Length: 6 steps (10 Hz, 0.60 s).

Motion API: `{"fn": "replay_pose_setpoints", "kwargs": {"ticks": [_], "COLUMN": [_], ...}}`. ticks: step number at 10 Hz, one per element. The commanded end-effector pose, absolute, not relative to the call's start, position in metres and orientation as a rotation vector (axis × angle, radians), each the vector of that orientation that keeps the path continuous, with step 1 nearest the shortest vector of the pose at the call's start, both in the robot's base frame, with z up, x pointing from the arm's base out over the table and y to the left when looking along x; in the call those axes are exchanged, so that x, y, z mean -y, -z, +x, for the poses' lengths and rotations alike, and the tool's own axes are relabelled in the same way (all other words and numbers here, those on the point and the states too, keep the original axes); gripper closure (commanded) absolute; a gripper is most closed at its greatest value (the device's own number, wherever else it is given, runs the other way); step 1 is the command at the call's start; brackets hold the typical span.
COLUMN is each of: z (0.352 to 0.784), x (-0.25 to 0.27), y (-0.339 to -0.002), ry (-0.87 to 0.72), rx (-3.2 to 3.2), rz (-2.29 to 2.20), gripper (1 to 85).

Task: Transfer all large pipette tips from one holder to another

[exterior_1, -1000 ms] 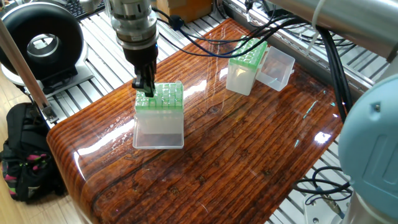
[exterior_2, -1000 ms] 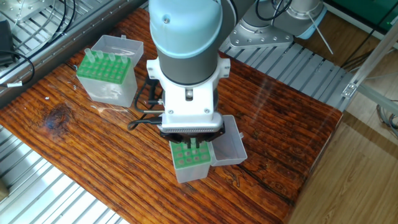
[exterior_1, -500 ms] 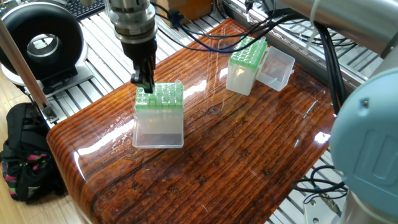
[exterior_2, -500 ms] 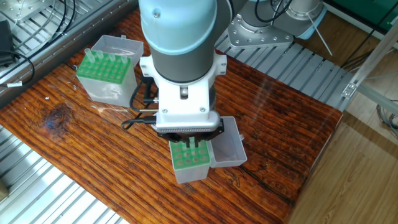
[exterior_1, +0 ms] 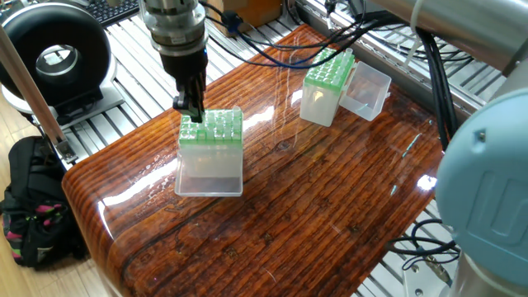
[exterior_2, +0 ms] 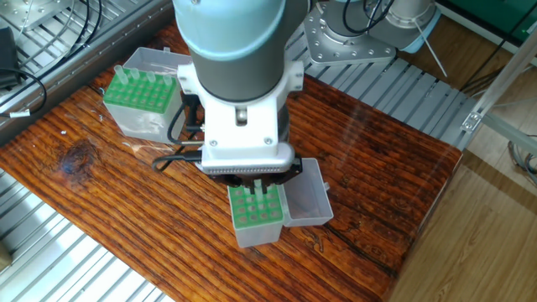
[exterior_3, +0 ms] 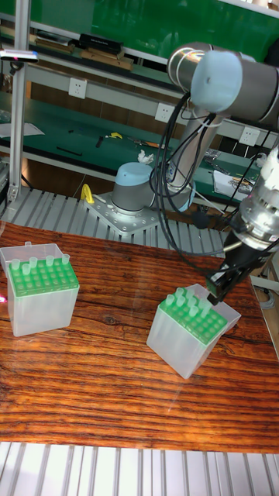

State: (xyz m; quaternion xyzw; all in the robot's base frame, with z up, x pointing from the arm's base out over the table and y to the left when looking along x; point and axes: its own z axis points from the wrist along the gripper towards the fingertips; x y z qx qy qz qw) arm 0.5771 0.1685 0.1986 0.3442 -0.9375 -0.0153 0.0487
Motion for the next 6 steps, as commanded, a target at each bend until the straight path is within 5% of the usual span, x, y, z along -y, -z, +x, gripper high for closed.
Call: {"fn": "replay_pose_setpoints", "kwargs": {"ticks": [1,6], "z": [0.573,0.574], "x": [-0.173,-0.173], "y": [-0.224,-0.248], "ry": [0.078,0.049], "rx": [2.852,2.859], "rz": [1.044,1.030], "gripper": [71.7,72.0]}}
